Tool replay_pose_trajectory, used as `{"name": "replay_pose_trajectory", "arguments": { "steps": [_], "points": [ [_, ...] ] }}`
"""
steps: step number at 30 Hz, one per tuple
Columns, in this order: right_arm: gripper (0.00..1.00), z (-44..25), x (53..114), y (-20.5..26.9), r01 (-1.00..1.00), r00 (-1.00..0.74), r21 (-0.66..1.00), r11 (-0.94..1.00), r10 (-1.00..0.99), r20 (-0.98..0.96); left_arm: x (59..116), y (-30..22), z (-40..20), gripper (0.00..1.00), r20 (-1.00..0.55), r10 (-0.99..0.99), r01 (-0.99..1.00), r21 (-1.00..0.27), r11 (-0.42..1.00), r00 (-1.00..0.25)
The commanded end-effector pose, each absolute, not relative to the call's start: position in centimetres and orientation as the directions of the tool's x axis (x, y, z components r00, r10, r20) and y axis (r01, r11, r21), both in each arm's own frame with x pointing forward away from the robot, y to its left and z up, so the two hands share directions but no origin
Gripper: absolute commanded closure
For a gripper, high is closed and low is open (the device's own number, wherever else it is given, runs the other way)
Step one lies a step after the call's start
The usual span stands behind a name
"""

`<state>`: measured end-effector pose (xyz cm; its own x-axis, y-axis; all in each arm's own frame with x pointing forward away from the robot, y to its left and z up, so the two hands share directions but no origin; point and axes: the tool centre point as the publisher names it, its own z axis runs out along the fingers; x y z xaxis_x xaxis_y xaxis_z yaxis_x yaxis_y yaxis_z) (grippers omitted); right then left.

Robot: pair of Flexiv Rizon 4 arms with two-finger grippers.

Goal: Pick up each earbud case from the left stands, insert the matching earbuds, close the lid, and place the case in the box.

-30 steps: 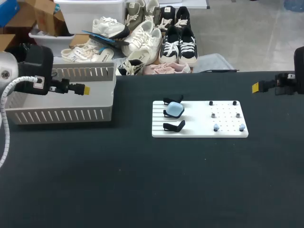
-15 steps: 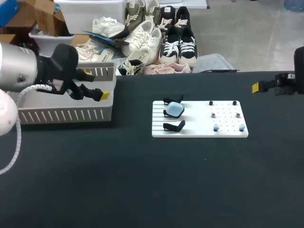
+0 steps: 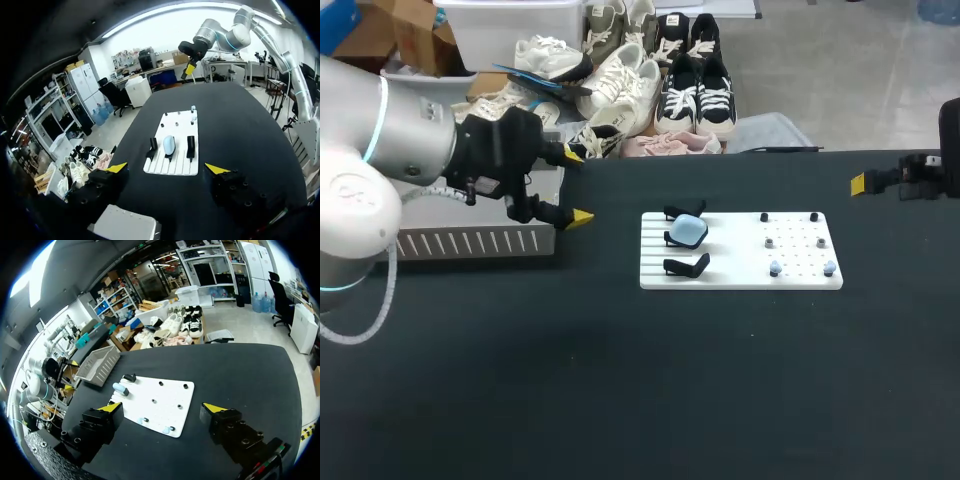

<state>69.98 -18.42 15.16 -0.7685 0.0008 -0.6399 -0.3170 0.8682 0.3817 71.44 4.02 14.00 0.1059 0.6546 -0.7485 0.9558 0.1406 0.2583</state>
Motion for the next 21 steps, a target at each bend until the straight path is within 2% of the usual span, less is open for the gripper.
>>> {"name": "replay_pose_trajectory", "arguments": {
  "steps": [1,21],
  "points": [
    [0.0,15.1,70.0,-18.5,-0.32,-0.767,0.383,0.866,0.0,-0.641,73.9,2.4,12.6,0.0,-0.768,0.629,0.98,0.194,0.05,0.12],
    [0.0,15.1,70.0,-18.5,-0.32,-0.767,0.383,0.866,0.0,-0.641,75.0,-3.8,7.2,0.0,-0.803,0.596,0.99,0.092,0.105,0.011]
  ]
}}
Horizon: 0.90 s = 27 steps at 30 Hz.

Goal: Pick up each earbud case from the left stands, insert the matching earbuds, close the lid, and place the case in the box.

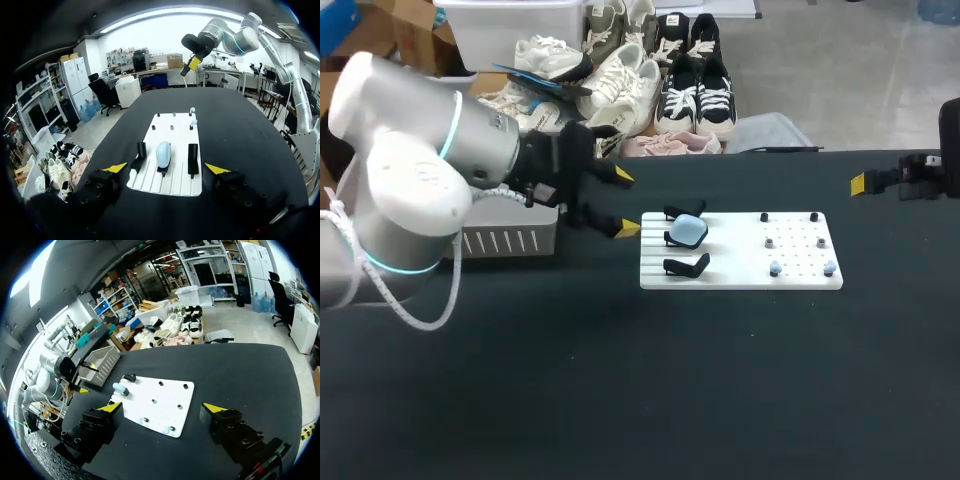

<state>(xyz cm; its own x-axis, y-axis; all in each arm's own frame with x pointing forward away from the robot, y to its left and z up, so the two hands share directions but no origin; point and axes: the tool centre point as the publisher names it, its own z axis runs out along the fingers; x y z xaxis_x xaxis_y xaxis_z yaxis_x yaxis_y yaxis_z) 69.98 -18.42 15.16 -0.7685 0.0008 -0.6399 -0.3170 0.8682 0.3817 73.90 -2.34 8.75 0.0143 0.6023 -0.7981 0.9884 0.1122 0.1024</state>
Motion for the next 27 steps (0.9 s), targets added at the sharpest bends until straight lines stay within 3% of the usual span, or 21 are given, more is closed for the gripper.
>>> {"name": "replay_pose_trajectory", "arguments": {
  "steps": [1,27],
  "points": [
    [0.0,15.1,70.0,-18.5,-0.32,-0.767,0.383,0.866,0.0,-0.641,75.0,-4.1,7.1,0.0,-0.802,0.597,0.99,0.094,0.102,0.015],
    [0.0,15.1,70.0,-18.5,-0.32,-0.767,0.383,0.866,0.0,-0.641,76.6,-8.1,3.4,0.0,-0.82,0.572,0.998,0.038,0.054,0.001]
  ]
}}
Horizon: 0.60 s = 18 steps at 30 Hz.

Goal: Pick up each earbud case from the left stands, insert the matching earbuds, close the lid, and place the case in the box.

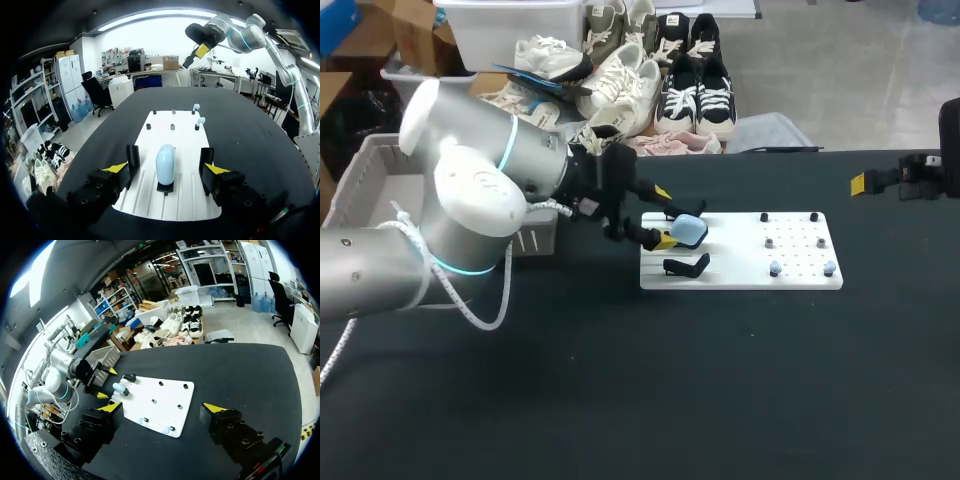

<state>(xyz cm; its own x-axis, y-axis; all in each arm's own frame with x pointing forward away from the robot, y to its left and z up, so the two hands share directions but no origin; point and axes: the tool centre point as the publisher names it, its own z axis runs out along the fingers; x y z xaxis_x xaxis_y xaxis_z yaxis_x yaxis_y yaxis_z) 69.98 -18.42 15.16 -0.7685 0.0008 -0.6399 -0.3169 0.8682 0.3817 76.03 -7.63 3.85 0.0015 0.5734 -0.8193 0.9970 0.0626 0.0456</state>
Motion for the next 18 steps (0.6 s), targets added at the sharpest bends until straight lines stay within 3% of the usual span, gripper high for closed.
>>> {"name": "replay_pose_trajectory", "arguments": {
  "steps": [1,18],
  "points": [
    [0.0,15.07,69.99,-18.49,-0.32,-0.767,0.383,0.866,0.0,-0.641,76.59,-8.15,3.24,0.0,-0.82,0.572,0.998,0.037,0.053,0.0],
    [0.0,15.07,69.99,-18.49,-0.32,-0.767,0.383,0.866,0.0,-0.641,76.64,-8.87,2.38,0.03,-0.821,0.571,0.999,0.014,0.043,-0.013]
  ]
}}
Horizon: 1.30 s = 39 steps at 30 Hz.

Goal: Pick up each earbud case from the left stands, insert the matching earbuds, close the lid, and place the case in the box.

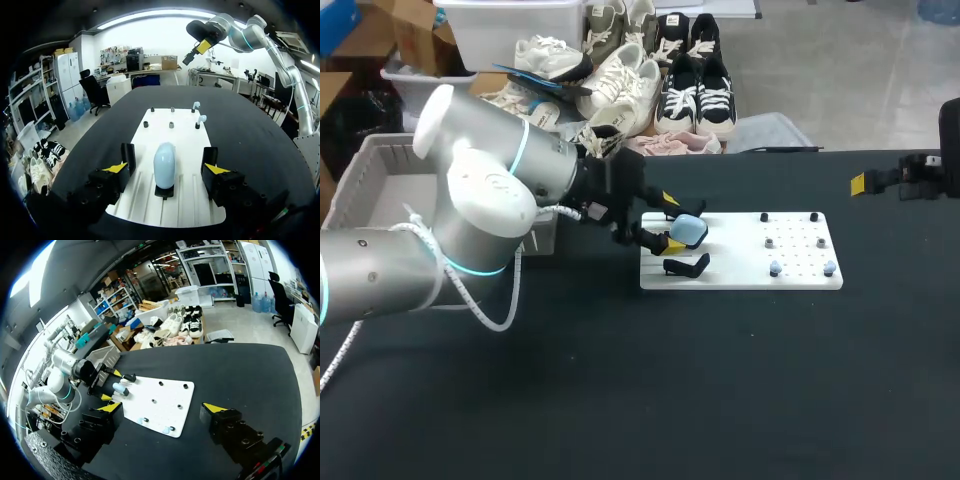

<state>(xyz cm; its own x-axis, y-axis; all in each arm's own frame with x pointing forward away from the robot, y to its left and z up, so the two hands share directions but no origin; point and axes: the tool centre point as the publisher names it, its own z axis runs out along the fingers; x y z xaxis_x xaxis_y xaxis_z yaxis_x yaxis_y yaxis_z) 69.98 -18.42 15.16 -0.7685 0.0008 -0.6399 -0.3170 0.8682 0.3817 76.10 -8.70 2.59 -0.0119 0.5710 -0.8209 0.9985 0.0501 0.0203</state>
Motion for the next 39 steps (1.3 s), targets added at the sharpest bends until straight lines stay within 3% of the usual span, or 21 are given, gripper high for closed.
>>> {"name": "replay_pose_trajectory", "arguments": {
  "steps": [1,21,26,39],
  "points": [
    [0.0,15.07,69.99,-18.49,-0.32,-0.767,0.383,0.866,0.0,-0.641,76.68,-8.9,2.36,0.03,-0.821,0.57,0.999,0.013,0.043,-0.014],
    [0.0,15.07,69.99,-18.49,-0.32,-0.767,0.383,0.866,0.0,-0.641,76.63,-9.57,1.78,0.29,-0.824,0.566,0.999,-0.01,0.031,-0.026],
    [0.0,15.07,69.99,-18.49,-0.32,-0.767,0.383,0.866,0.0,-0.641,76.61,-9.59,1.66,0.41,-0.823,0.567,0.999,-0.016,0.029,-0.03],
    [0.0,15.07,69.99,-18.49,-0.32,-0.767,0.383,0.866,0.0,-0.641,76.64,-9.43,1.48,0.53,-0.821,0.571,0.999,-0.02,0.03,-0.034]
  ]
}}
